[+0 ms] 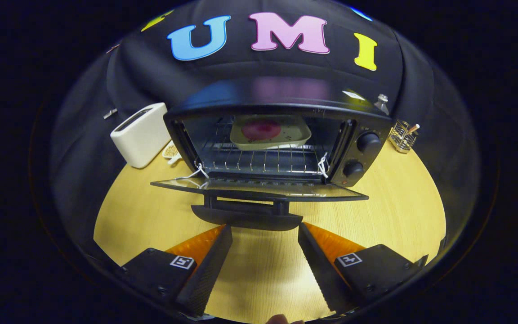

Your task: Open the toaster oven, put the food inside, and close the toaster oven door.

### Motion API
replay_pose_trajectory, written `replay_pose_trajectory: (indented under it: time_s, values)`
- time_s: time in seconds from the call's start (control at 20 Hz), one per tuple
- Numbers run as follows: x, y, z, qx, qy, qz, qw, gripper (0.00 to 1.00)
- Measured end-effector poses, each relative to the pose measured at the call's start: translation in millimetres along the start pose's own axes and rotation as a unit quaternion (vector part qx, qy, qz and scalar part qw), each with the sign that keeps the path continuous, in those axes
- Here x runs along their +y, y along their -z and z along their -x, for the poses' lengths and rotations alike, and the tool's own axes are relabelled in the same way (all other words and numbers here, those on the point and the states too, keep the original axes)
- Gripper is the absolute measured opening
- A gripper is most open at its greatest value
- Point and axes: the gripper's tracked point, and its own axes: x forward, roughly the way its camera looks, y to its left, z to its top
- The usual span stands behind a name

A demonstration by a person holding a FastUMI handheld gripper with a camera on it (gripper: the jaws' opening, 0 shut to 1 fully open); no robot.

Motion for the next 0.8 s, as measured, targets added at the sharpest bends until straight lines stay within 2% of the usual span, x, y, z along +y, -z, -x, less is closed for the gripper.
replay_pose_trajectory:
  time_s: [0.45, 0.8]
  values:
    - [-8, -77, 7, -0.078, 0.012, -0.01, 0.997, 0.99]
    - [-22, -96, 35, -0.119, 0.017, 0.0, 0.993, 0.99]
